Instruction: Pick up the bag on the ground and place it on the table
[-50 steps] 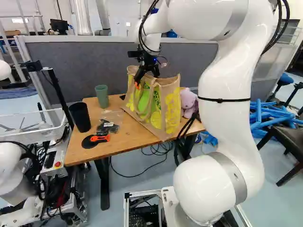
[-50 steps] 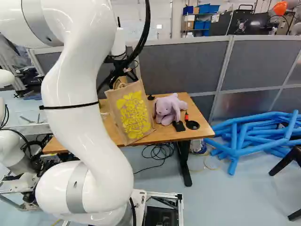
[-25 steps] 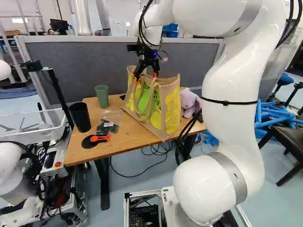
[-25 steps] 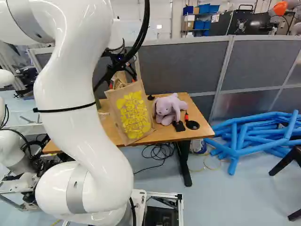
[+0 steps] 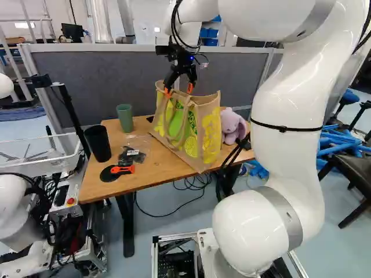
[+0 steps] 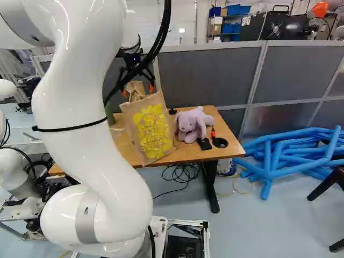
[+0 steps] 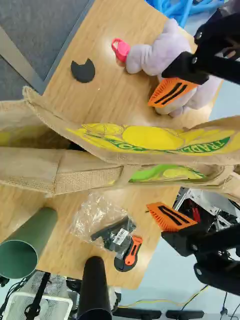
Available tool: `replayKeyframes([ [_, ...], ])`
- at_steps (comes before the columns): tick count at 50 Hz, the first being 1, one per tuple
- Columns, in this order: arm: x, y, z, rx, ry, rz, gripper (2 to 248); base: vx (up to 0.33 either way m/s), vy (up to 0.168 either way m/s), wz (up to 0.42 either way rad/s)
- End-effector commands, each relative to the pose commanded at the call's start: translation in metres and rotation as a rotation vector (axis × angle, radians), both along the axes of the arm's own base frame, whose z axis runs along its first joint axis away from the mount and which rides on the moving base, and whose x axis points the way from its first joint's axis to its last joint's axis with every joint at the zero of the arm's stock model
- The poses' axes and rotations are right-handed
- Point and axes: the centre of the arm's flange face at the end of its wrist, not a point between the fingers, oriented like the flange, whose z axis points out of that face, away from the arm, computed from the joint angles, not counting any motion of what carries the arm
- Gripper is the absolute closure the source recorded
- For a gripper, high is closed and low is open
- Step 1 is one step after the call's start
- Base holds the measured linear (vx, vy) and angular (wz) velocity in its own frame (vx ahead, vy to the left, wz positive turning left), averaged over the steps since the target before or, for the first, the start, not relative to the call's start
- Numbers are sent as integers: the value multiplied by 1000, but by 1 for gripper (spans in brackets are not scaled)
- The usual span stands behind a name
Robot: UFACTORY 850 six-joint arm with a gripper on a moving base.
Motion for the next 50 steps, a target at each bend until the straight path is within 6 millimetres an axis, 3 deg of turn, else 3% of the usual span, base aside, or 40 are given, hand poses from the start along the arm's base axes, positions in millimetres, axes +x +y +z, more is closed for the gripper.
replayKeyframes([
  [50,-15,-8,73,1,21,6,3,0,0,0],
])
